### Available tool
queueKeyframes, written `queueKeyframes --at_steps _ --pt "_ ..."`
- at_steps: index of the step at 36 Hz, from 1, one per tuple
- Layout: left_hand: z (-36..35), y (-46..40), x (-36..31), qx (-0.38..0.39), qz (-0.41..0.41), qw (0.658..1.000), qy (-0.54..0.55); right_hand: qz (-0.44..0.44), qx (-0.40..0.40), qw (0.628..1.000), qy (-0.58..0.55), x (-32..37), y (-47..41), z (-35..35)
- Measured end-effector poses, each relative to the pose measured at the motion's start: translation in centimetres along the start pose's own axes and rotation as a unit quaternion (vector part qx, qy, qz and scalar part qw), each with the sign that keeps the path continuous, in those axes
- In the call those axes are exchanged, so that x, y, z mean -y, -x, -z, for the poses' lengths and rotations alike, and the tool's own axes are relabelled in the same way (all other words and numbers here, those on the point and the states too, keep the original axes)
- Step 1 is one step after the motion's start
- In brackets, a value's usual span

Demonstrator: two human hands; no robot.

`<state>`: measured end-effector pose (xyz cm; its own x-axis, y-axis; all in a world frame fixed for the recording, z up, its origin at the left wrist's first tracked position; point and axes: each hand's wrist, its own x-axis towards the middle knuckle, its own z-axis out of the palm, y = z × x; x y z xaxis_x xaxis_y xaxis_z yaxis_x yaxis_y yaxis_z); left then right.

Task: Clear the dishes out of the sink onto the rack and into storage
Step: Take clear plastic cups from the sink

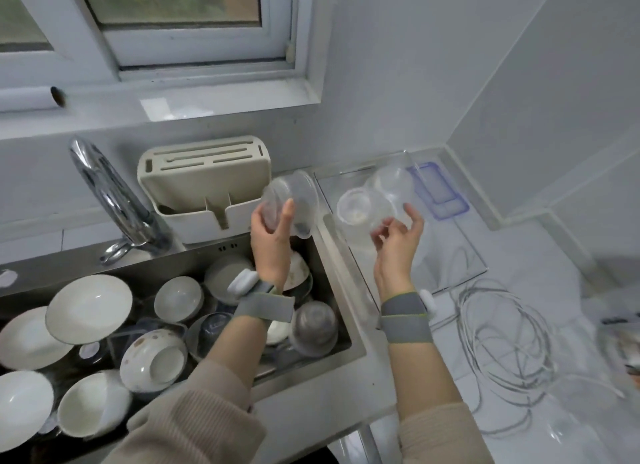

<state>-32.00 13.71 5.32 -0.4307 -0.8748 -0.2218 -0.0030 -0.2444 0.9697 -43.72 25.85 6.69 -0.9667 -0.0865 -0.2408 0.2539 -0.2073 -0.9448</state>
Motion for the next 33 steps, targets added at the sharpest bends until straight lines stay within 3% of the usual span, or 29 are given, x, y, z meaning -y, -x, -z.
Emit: queueKeyframes --at_steps 6,10,13,18,23,30,33 --pt "-2.5 0.3 -1.5 0.043 -0.052 0.997 -0.034 -0.057 -0.095 0.994 -0.020 2.2 -4.4 4.0" --pt "-4.6 0.8 -1.6 0.088 -0.073 0.992 -0.061 -0.113 -0.043 0.992 0.035 2.7 -5.6 5.3" --pt "-5.7 1.2 -1.3 0.112 -0.084 0.986 -0.086 -0.115 -0.021 0.987 0.110 1.9 -5.8 5.3" --pt "-7.5 1.7 -0.7 0.131 -0.091 0.980 -0.115 -0.095 -0.064 0.975 0.191 0.8 -7.0 5.6" --pt "-8.6 1.6 0.0 0.128 -0.085 0.981 -0.120 -0.077 -0.111 0.931 0.340 1.0 -8.1 5.6" --pt "-9.3 1.3 0.7 0.121 -0.080 0.981 -0.126 -0.104 -0.114 0.924 0.349 -0.1 -8.6 6.6" --pt "-9.8 1.3 0.5 0.126 -0.079 0.980 -0.129 -0.077 -0.112 0.917 0.376 -0.7 -8.7 6.9"
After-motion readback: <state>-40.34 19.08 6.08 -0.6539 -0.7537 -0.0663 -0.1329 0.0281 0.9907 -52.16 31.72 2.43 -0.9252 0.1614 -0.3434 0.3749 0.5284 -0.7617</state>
